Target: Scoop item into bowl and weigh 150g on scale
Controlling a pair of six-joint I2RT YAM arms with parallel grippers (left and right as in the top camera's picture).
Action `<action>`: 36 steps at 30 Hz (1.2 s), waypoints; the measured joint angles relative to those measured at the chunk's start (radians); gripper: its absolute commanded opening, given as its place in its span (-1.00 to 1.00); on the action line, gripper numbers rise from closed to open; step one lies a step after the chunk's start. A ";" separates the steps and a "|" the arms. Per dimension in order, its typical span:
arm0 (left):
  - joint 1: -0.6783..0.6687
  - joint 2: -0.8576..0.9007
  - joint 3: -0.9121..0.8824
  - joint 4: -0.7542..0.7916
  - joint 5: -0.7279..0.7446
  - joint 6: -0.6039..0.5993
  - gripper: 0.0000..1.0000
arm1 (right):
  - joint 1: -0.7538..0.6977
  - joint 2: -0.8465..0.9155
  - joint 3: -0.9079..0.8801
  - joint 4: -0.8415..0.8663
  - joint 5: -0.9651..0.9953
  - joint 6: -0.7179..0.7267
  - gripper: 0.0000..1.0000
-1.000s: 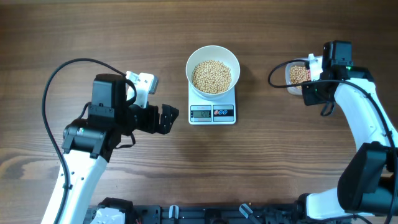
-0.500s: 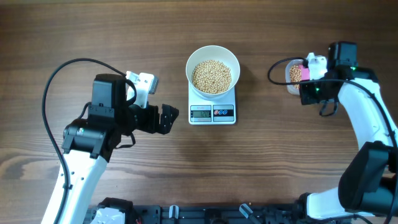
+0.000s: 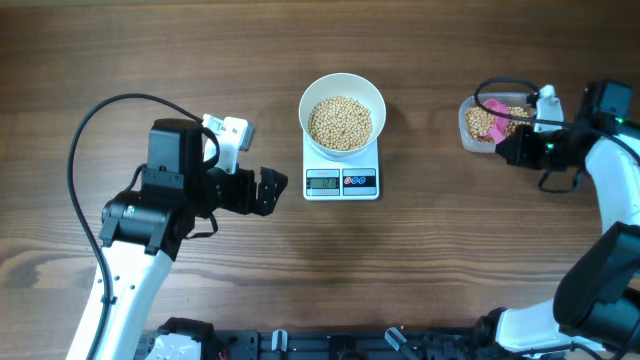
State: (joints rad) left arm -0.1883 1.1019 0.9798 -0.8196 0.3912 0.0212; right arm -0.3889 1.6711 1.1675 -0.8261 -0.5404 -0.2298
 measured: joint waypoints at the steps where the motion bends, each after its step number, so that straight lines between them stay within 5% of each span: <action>1: 0.000 0.000 0.000 0.000 0.000 0.000 1.00 | -0.008 0.001 0.000 0.000 -0.027 0.005 -0.91; 25: 0.000 0.000 0.000 0.000 0.000 0.000 1.00 | -0.071 0.095 0.000 -0.004 -0.343 0.132 -0.91; 36: 0.000 0.000 0.000 0.000 0.000 0.000 1.00 | -0.206 0.095 0.000 -0.050 -0.395 0.129 -0.92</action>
State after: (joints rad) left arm -0.1883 1.1019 0.9798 -0.8192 0.3912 0.0212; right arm -0.5945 1.7660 1.1675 -0.8764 -0.9356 -0.1009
